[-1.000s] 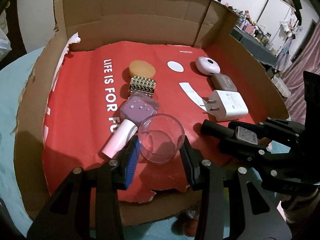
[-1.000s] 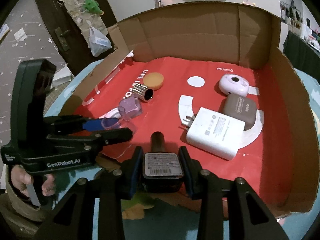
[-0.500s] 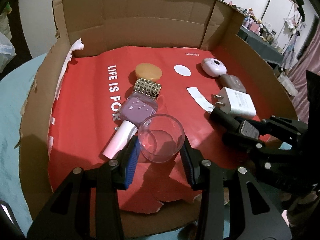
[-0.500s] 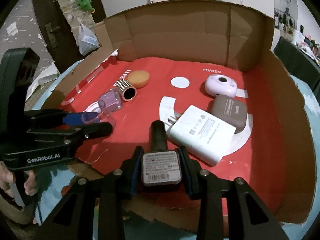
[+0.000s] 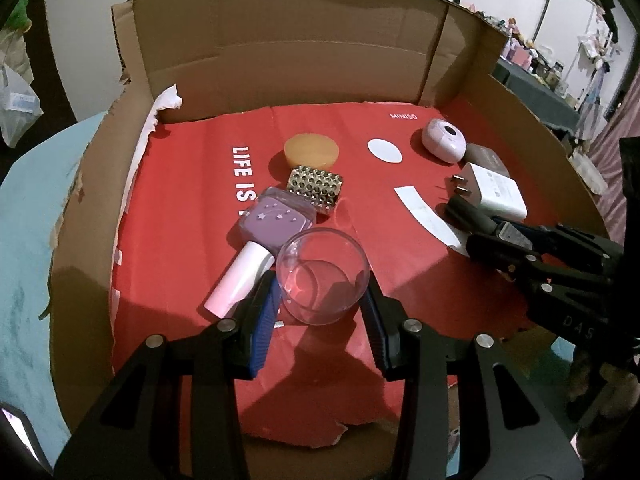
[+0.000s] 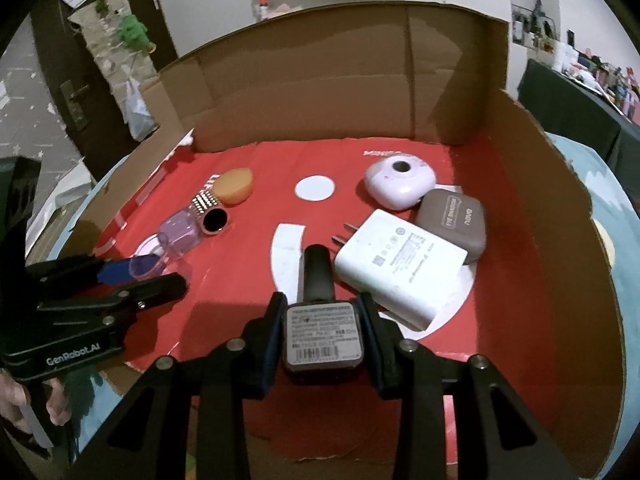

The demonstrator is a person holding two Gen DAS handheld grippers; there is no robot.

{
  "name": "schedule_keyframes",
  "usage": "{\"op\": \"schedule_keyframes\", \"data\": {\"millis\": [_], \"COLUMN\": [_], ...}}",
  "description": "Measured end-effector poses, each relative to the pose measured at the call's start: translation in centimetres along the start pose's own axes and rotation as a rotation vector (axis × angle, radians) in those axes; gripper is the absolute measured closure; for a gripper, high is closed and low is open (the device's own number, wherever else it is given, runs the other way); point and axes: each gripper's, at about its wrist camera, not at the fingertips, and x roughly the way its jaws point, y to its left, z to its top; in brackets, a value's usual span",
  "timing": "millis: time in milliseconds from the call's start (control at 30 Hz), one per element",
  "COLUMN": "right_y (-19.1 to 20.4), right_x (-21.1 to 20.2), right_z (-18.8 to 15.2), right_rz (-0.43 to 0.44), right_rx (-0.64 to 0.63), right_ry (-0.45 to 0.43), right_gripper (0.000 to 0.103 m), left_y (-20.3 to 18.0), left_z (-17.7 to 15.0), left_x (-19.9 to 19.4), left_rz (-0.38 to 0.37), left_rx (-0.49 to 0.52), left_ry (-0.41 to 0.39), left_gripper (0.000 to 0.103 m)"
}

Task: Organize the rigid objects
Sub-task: 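Lower the cup and nail polish onto the red paper and open both tools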

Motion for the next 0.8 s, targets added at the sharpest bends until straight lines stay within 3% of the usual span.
{"op": "schedule_keyframes", "data": {"millis": [800], "right_y": [0.11], "right_x": [0.13], "right_z": [0.11], "right_rz": [-0.016], "right_rx": [-0.013], "right_ry": [0.007], "right_gripper": [0.064], "left_y": [0.27], "left_z": [0.12], "left_x": [0.06], "left_rz": [0.011], "left_rx": [-0.027], "left_ry": [-0.01], "left_gripper": [0.064]}}
